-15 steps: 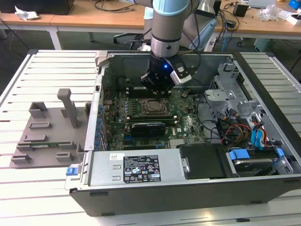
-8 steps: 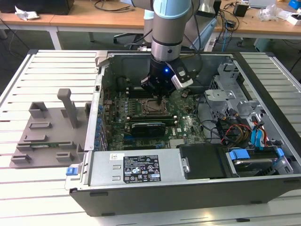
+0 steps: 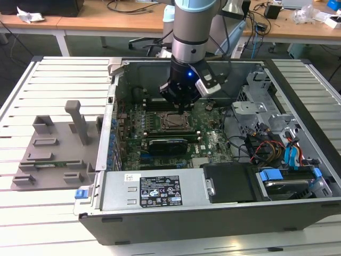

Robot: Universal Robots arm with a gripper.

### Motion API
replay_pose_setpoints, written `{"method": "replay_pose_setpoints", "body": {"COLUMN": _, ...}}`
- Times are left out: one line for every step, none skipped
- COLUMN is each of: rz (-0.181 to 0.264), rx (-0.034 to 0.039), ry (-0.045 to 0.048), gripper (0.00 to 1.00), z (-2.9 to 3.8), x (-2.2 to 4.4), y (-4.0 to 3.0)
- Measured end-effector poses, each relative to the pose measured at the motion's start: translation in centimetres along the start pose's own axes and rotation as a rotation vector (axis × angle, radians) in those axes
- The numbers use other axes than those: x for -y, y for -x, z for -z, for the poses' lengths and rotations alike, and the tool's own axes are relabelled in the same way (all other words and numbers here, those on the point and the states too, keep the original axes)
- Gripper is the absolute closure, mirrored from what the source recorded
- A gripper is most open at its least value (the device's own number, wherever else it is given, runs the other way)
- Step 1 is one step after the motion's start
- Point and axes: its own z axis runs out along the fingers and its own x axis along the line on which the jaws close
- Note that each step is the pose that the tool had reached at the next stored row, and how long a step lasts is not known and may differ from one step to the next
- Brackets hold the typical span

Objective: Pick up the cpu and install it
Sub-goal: 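Install the first cpu locking lever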

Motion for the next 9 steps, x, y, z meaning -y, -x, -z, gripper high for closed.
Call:
{"method": "replay_pose_setpoints", "body": {"rz": 0.000, "rx": -0.0001, "ry": -0.0023, "gripper": 0.89, "z": 0.26, "x": 0.00, "y": 0.00}}
{"method": "replay_pose_setpoints", "body": {"rz": 0.000, "rx": -0.0003, "ry": -0.0041, "gripper": 0.89, "z": 0.45, "x": 0.01, "y": 0.00}}
{"method": "replay_pose_setpoints", "body": {"rz": 0.000, "rx": -0.0003, "ry": -0.0054, "gripper": 0.89, "z": 0.62, "x": 0.01, "y": -0.01}}
{"method": "replay_pose_setpoints", "body": {"rz": 0.000, "rx": -0.0004, "ry": -0.0066, "gripper": 0.89, "z": 0.75, "x": 0.01, "y": -0.01}}
{"method": "replay_pose_setpoints", "body": {"rz": 0.000, "rx": -0.0005, "ry": -0.0071, "gripper": 0.89, "z": 0.81, "x": 0.01, "y": -0.01}}
{"method": "replay_pose_setpoints", "body": {"rz": 0.000, "rx": -0.0003, "ry": -0.0070, "gripper": 0.89, "z": 0.83, "x": 0.01, "y": -0.01}}
{"method": "replay_pose_setpoints", "body": {"rz": 0.000, "rx": -0.0002, "ry": -0.0069, "gripper": 0.89, "z": 0.83, "x": 0.01, "y": 0.00}}
{"method": "replay_pose_setpoints", "body": {"rz": 0.000, "rx": -0.0003, "ry": -0.0071, "gripper": 0.89, "z": 0.84, "x": 0.01, "y": -0.01}}
{"method": "replay_pose_setpoints", "body": {"rz": 0.000, "rx": -0.0005, "ry": -0.0072, "gripper": 0.89, "z": 0.86, "x": 0.01, "y": -0.01}}
